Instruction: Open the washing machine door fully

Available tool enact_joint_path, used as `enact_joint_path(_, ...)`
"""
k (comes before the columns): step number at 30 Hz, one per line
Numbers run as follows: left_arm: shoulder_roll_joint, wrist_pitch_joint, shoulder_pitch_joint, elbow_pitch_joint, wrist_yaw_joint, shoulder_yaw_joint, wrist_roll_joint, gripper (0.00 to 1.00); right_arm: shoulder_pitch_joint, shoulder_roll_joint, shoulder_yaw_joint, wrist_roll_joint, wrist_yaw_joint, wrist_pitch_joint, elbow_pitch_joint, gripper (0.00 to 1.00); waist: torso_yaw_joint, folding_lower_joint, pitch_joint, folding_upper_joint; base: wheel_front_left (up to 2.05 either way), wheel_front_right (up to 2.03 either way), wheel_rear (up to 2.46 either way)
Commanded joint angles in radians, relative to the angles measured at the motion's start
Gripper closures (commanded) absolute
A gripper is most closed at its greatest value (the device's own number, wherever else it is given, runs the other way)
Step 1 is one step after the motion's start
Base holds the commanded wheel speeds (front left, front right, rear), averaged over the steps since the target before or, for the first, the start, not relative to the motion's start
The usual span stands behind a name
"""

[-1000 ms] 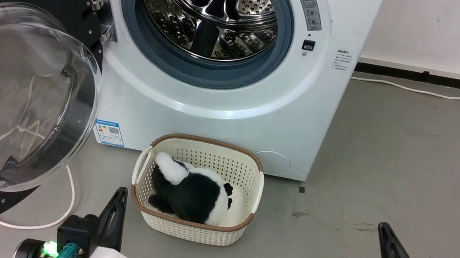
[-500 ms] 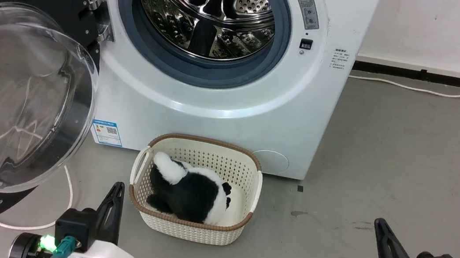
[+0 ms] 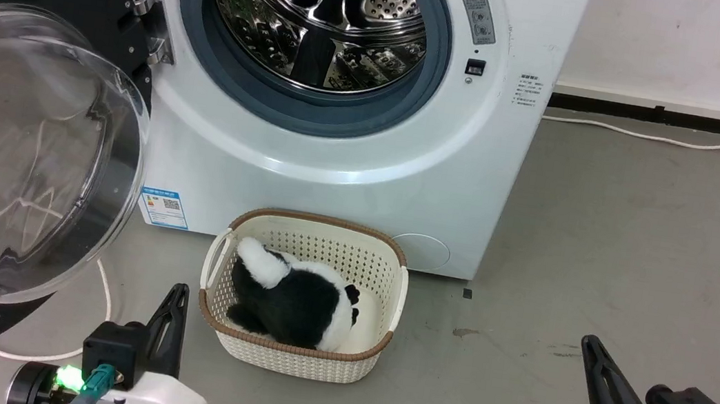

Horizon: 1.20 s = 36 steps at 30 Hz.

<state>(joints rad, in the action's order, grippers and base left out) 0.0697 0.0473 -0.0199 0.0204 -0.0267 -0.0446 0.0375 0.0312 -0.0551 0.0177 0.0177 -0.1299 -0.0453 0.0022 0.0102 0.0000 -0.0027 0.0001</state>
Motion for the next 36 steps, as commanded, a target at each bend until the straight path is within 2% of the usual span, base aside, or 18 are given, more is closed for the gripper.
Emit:
enact_joint_path(1,-0.007,-0.004,0.012,-0.006,0.004,0.007,-0.006,1.0,-0.012,0.004,-0.003,-0.006,-0.001,0.005,-0.002,1.0,0.0,0.0,0.0,-0.0001,0.0,0.0,0.0)
enact_joint_path(22,-0.019,-0.047,0.02,-0.02,0.027,0.044,-0.037,1.0,-0.031,0.005,-0.018,-0.018,-0.001,0.045,-0.002,1.0,-0.01,0.0,0.003,-0.0001,0.0,0.0,0.0)
enact_joint_path(36,-0.019,-0.047,0.02,-0.02,0.027,0.045,-0.037,1.0,-0.031,0.005,-0.018,-0.018,-0.001,0.045,-0.002,1.0,-0.01,0.0,0.003,-0.0001,0.0,0.0,0.0)
